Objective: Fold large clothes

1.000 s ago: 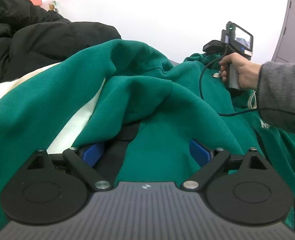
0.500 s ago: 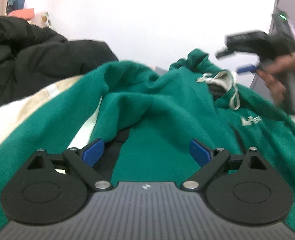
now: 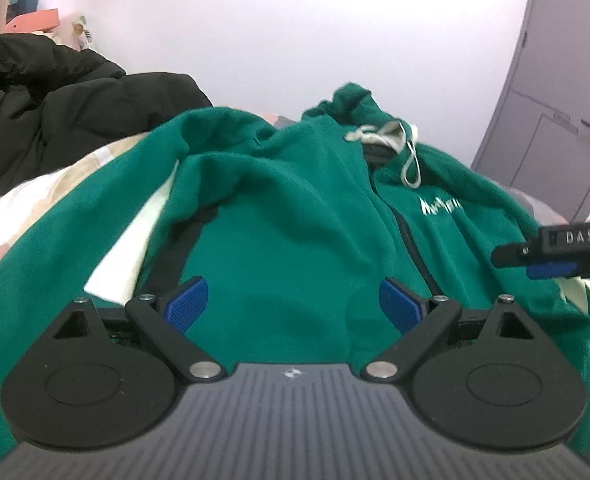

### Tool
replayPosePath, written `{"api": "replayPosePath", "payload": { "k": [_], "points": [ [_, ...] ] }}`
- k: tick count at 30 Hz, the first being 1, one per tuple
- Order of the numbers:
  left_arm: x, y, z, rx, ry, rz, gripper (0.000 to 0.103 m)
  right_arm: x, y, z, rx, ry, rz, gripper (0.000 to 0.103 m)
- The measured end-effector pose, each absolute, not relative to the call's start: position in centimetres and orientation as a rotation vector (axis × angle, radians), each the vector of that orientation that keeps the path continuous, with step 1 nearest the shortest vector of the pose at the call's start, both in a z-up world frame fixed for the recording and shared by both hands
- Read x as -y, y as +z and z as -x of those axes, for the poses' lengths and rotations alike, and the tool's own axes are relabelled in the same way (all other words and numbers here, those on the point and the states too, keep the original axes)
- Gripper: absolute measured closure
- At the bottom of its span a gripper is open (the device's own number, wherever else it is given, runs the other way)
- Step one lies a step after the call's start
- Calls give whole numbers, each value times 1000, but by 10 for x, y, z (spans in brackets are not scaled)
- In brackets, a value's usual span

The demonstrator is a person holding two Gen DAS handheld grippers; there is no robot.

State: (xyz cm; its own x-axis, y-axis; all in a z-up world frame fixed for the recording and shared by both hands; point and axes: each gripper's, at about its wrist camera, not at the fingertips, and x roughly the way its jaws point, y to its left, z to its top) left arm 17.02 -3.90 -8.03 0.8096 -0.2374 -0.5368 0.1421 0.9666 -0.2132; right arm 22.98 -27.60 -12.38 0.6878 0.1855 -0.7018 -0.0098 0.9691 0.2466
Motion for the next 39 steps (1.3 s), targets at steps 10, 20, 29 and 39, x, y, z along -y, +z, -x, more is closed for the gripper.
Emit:
{"api": "replayPosePath", "payload": {
  "k": [10, 20, 29, 39],
  "points": [
    [45, -97, -173, -692, -218, 212, 8, 366, -99, -173, -692, 29, -500, 28],
    [34, -104, -191, -716, -187, 273, 8, 510, -113, -122, -715, -213, -512, 27],
    [28, -104, -188, -699, -155, 283, 8, 558, -196, -105, -838, -237, -470, 27],
    [27, -101, -186, -675, -106, 276, 8, 571, -196, -134, -757, -154, -428, 96]
  ]
}}
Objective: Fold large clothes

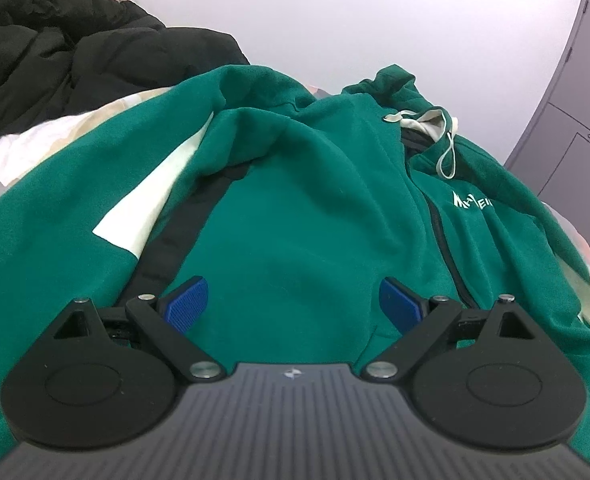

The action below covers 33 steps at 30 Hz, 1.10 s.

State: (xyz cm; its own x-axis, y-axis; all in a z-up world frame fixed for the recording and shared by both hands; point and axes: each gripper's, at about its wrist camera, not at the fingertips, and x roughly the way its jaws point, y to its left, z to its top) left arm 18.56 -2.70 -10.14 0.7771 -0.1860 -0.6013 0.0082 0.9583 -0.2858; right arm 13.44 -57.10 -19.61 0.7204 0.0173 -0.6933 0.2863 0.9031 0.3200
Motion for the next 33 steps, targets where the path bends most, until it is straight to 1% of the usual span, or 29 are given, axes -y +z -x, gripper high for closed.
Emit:
{"api": "replayPosePath", "payload": {
  "k": [5, 8, 13, 16, 19, 22, 28, 30, 31, 32, 33],
  "points": [
    [33, -102, -188, -661, -101, 259, 8, 610, -157, -139, -642, -163, -449, 97],
    [36, -103, -192, -653, -91, 237, 8, 634, -137, -152, -610, -173, -457, 97],
    [42, -102, -199, -639, -85, 231, 8, 668, -96, -195, -536, -217, -439, 97],
    [49, -100, -202, -622, -107, 213, 8, 689, -83, -235, -525, -275, -402, 97],
    [60, -101, -207, -624, -119, 197, 8, 705, -93, -278, -560, -326, -402, 97],
    [69, -105, -214, -641, -137, 196, 8, 715, -120, -306, -585, -358, -451, 96],
    [80, -114, -228, -676, -160, 203, 8, 726, -178, -328, -597, -395, -460, 94],
    [81, -115, -234, -680, -160, 214, 8, 730, -187, -325, -588, -399, -467, 87],
    [81, -115, -235, -681, -161, 220, 8, 732, -187, -324, -578, -404, -468, 70],
    [81, -116, -237, -682, -160, 226, 8, 733, -186, -324, -571, -411, -469, 47],
    [81, -116, -238, -682, -158, 231, 8, 735, -185, -319, -562, -419, -477, 38]
  ]
}}
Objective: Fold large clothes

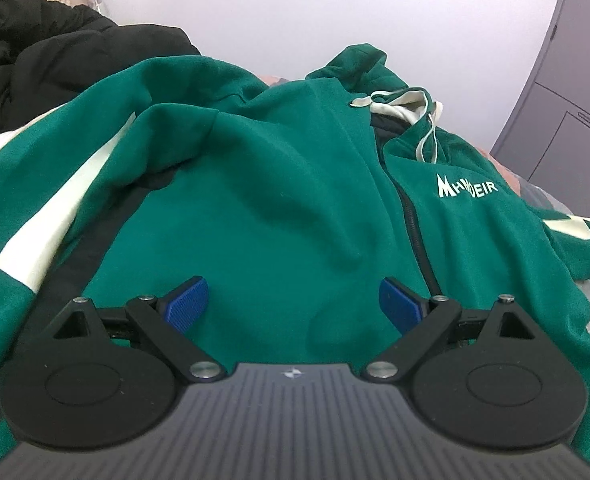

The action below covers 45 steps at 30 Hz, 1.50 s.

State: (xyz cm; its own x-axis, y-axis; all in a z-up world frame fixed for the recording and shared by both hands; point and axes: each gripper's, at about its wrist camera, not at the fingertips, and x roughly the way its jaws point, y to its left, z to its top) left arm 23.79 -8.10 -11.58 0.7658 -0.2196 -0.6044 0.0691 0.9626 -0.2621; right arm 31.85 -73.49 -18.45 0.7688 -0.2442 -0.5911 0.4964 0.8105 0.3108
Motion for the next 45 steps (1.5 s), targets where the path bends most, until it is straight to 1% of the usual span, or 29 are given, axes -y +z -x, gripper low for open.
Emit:
{"api": "replayPosePath", "payload": {
  "k": [1, 2, 5, 8, 13, 19, 21, 24, 27, 28, 29, 30, 31, 33, 34, 35, 42, 45],
  "points": [
    [81, -116, -239, -682, -158, 234, 8, 736, -182, -312, -549, -421, -491, 26],
    [80, -115, -239, -681, -158, 238, 8, 737, -180, -306, -539, -417, -509, 28],
    [76, -113, -234, -673, -153, 249, 8, 735, -171, -273, -489, -400, -561, 28],
    [72, -107, -226, -654, -153, 251, 8, 718, -164, -235, -436, -391, -544, 28],
    [71, -99, -216, -627, -157, 248, 8, 695, -186, -185, -458, -370, -613, 28],
    [72, -96, -207, -613, -151, 240, 8, 691, -233, -169, -549, -417, -656, 27],
    [73, -97, -206, -618, -147, 236, 8, 688, -243, -173, -563, -420, -610, 28],
    [76, -99, -209, -622, -142, 225, 8, 690, -248, -185, -534, -439, -501, 29],
    [78, -101, -211, -624, -139, 219, 8, 697, -240, -190, -473, -447, -432, 28],
    [78, -101, -212, -626, -138, 219, 8, 700, -236, -193, -454, -432, -428, 30],
    [79, -101, -212, -626, -136, 219, 8, 703, -231, -195, -441, -417, -428, 36],
    [79, -101, -212, -626, -134, 220, 8, 705, -225, -197, -438, -402, -432, 54],
    [79, -100, -213, -625, -136, 221, 8, 708, -219, -199, -438, -396, -434, 64],
    [80, -100, -212, -623, -137, 221, 8, 712, -205, -198, -420, -390, -430, 74],
    [80, -100, -212, -622, -138, 221, 8, 713, -196, -196, -420, -378, -434, 82],
    [80, -100, -211, -622, -139, 221, 8, 714, -189, -192, -415, -373, -444, 86],
    [77, -97, -209, -616, -155, 234, 8, 723, -131, -157, -320, -279, -557, 89],
    [77, -98, -209, -637, -161, 225, 8, 735, -117, -153, -314, -311, -627, 89]
  ]
}}
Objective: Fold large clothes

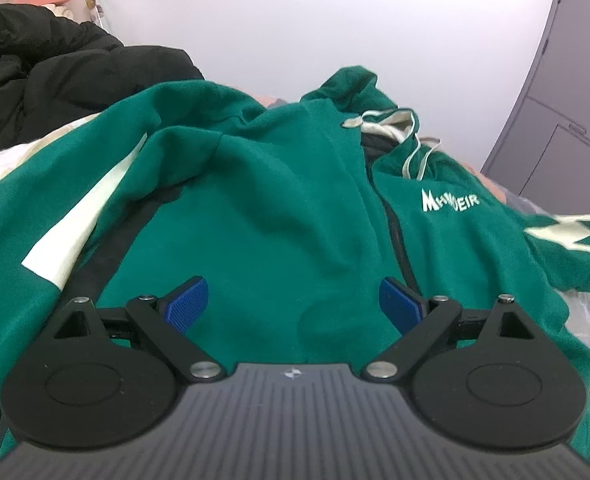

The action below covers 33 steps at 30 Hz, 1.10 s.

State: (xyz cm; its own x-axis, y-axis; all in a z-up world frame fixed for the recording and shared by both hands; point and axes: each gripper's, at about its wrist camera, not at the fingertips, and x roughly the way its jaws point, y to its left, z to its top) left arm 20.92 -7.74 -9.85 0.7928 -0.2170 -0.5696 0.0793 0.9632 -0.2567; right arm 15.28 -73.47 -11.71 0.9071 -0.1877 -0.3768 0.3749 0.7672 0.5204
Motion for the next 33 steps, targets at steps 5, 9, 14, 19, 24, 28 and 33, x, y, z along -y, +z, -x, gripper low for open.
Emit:
{"api": "replayPosePath", "payload": {
  "k": [5, 9, 14, 19, 24, 28, 33],
  "points": [
    [79, -110, -211, -694, -112, 159, 8, 767, -122, -167, -408, -455, -699, 90],
    [73, -115, -211, -712, -97, 170, 8, 793, -139, -192, -518, -565, -737, 90],
    [72, -113, -211, -700, -97, 170, 8, 812, -172, -204, -550, -606, -809, 87],
    [75, -114, -218, -706, -100, 186, 8, 802, -189, -193, -621, -641, -802, 57],
    [76, -114, -218, -698, -113, 207, 8, 789, -183, -159, -654, -609, -687, 25],
    [75, -113, -218, -687, -123, 220, 8, 772, -204, -127, -620, -473, -911, 25],
    [76, -111, -216, -671, -121, 224, 8, 746, -247, -150, -548, -346, -1097, 24]
  ]
}}
